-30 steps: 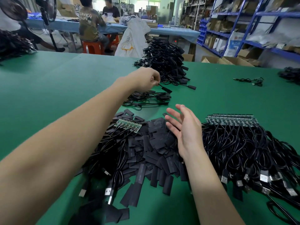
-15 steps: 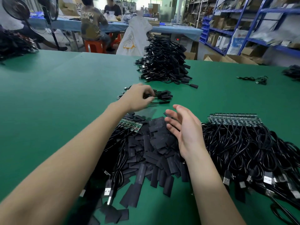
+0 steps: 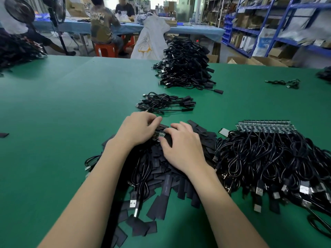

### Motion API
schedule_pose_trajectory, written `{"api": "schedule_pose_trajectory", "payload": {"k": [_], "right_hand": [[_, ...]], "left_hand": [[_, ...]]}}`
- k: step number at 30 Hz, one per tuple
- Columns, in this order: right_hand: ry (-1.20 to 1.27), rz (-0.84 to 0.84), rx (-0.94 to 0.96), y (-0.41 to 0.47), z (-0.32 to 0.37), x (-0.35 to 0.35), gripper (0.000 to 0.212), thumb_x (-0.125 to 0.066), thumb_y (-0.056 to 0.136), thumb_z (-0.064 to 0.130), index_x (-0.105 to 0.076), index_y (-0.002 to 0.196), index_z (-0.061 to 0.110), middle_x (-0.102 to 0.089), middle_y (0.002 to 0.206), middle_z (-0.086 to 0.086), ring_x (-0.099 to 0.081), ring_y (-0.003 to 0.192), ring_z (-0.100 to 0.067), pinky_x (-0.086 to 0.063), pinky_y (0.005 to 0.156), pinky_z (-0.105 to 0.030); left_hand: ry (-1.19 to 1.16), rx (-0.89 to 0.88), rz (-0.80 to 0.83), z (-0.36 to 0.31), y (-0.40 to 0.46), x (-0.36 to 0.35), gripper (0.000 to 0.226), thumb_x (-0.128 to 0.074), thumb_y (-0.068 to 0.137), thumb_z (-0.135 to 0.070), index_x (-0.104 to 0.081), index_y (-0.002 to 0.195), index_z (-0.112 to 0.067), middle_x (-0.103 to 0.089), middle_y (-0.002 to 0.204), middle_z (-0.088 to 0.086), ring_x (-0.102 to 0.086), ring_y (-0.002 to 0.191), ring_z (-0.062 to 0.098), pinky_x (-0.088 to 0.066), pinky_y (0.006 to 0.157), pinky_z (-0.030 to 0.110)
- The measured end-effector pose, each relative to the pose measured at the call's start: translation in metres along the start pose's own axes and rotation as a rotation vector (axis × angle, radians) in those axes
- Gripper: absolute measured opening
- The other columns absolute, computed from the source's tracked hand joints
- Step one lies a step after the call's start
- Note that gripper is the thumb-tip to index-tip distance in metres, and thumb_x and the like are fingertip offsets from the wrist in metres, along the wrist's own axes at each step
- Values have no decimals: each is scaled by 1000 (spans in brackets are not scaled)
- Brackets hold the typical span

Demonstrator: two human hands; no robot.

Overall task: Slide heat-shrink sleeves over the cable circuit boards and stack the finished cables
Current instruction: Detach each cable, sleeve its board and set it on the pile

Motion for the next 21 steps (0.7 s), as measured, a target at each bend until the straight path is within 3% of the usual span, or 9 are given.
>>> {"api": "schedule_pose_trajectory", "payload": {"k": [3,6,10,14,17,21], "right_hand": [[174,-69,-19,1,-5,6,29,-59,97,47,-71,114,27,-61,130,7,-37,140,-17,-34,112,-38],[344,-124,-5,1,-4,15,22,-67,93,45,-77,92,26,-68,115,8,-42,138,-16,-29,117,-33],[457,-196,-37,0,-5,26,15,-74,86,47,-72,76,36,-68,91,21,-60,110,-12,-47,94,-29],[766,-139,-118,1,-12,27,12,-80,85,37,-77,77,28,-72,72,18,-65,73,-1,-47,68,-15],[972,-57,-212,-1,-14,20,8,-80,87,27,-77,83,20,-78,79,4,-70,75,-4,-53,71,-16],[1115,26,-269,-2,-14,14,15,-85,82,25,-77,92,16,-79,81,3,-68,69,2,-45,59,-7]], "left_hand": [[13,-17,-23,-4,-1,2,48,-47,103,-45,-54,68,-12,-49,56,2,-54,71,32,-36,61,37],[9,-88,-72,-16,-2,8,53,-45,104,-45,-41,62,-13,-44,54,3,-47,66,31,-29,58,38],[-65,-98,-167,-23,-4,21,59,-38,105,-51,-35,58,-16,-40,51,1,-42,56,20,-31,53,32],[-135,-42,-217,-25,-1,27,68,-35,104,-58,-57,57,-14,-52,47,-5,-54,58,15,-34,58,30],[-159,-10,-241,-29,-2,24,73,-38,102,-60,-66,55,-13,-57,46,-2,-60,59,19,-40,61,32],[-320,-8,-282,-29,-1,25,79,-43,103,-55,-56,52,4,-58,49,16,-55,52,32,-45,60,37]]}}
Point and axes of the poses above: each hand's wrist, its own y-axis towards the middle knuckle, its own x-axis out of the back of the hand, z = x × y, the point moved 8 cm from there along y, towards the middle knuckle
